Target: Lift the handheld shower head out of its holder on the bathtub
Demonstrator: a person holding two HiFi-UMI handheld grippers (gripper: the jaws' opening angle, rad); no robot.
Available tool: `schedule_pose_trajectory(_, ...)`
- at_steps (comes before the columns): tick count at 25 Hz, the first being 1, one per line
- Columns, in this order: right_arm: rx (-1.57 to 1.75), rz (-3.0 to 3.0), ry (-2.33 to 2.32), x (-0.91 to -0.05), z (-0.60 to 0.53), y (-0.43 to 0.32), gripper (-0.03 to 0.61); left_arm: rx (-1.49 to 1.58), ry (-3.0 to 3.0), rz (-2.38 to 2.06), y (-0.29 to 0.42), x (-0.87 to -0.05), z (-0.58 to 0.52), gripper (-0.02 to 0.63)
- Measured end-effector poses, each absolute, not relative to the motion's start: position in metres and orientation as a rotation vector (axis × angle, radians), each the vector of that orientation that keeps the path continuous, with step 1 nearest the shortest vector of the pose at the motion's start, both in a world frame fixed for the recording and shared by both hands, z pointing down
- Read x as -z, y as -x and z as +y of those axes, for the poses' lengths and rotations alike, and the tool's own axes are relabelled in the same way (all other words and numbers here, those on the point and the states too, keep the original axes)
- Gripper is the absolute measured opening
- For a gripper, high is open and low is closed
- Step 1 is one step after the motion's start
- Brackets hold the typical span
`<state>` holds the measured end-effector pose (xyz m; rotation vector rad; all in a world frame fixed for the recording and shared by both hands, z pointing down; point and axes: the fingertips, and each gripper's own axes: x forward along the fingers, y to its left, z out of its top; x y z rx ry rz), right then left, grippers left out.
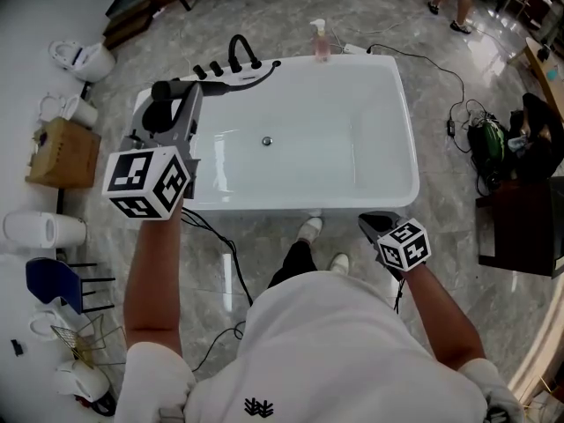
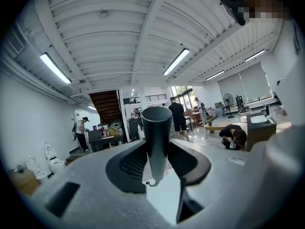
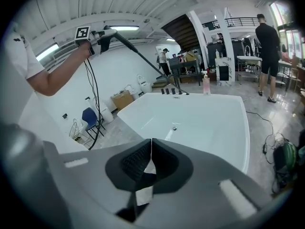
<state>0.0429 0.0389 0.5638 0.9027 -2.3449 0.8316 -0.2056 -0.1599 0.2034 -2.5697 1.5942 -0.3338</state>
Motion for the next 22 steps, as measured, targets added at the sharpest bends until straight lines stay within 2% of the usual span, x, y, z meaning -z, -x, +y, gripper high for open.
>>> schedule_pose_trajectory(22, -0.755, -2.410, -0.838, -0.550, 0.059, -0.028, 0.017, 0.297, 2.586, 1.565, 0.191, -0.197, -0.039, 0.140)
